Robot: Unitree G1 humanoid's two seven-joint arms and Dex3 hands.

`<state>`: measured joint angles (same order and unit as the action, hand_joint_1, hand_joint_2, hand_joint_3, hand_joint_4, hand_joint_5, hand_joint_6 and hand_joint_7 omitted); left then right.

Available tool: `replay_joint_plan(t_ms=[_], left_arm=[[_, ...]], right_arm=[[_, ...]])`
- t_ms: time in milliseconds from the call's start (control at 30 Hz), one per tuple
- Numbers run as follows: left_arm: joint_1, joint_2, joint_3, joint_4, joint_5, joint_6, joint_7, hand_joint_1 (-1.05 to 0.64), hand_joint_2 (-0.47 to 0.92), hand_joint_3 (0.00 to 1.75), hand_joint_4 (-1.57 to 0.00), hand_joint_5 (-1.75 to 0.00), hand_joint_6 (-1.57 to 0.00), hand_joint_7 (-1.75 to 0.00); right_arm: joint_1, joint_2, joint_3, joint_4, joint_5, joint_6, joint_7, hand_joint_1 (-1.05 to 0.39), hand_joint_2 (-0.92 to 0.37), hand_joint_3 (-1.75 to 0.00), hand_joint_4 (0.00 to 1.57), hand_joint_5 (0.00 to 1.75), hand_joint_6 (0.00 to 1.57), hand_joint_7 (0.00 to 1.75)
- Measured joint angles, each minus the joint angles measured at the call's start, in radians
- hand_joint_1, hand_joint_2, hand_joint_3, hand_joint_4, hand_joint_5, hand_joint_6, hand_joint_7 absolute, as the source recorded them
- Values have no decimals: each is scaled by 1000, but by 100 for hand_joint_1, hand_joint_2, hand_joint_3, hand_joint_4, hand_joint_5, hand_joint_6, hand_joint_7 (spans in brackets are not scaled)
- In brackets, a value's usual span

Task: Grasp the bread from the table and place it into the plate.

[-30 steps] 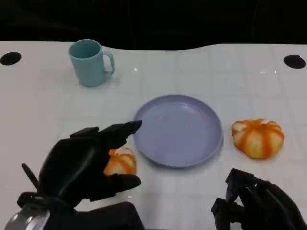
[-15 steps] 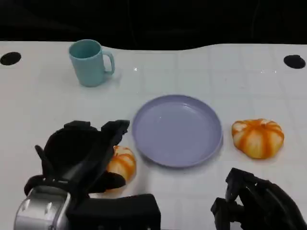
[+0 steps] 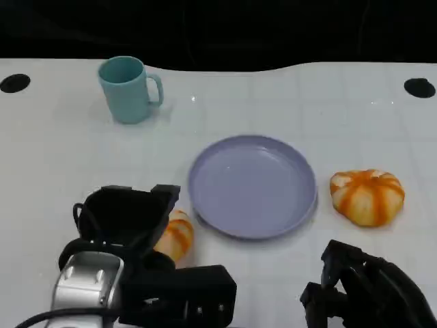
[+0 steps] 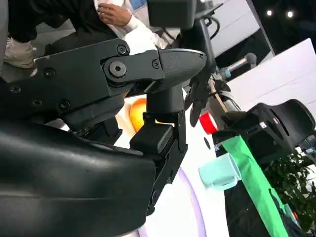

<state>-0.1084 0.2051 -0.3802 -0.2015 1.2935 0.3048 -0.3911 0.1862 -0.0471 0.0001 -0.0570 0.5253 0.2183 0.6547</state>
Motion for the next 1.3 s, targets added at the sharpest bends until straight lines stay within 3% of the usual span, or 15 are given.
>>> replay_joint_plan(t_ms=[1067, 1133, 1200, 1300], left_arm=[[-176, 3, -75, 462, -253, -50, 233, -69, 88, 0, -45, -4, -28, 0], [-187, 4, -84, 481, -265, -54, 246, -63, 87, 0, -47, -4, -29, -1], [-190, 4, -89, 501, -278, -60, 266, -43, 83, 0, -52, -6, -33, -2], [-193, 4, -91, 528, -304, -70, 307, -30, 81, 0, -61, -10, -40, -4]], right_arm=[[5, 0, 2, -6, -2, 0, -11, -75, -92, -22, 91, 159, 80, 139], [6, 0, 2, -6, -2, 0, -12, -75, -92, -22, 91, 159, 80, 140], [7, -1, 2, -7, -2, 0, -13, -76, -92, -21, 91, 158, 80, 140], [8, -1, 3, -8, -2, 0, -14, -75, -92, -20, 91, 158, 80, 139]])
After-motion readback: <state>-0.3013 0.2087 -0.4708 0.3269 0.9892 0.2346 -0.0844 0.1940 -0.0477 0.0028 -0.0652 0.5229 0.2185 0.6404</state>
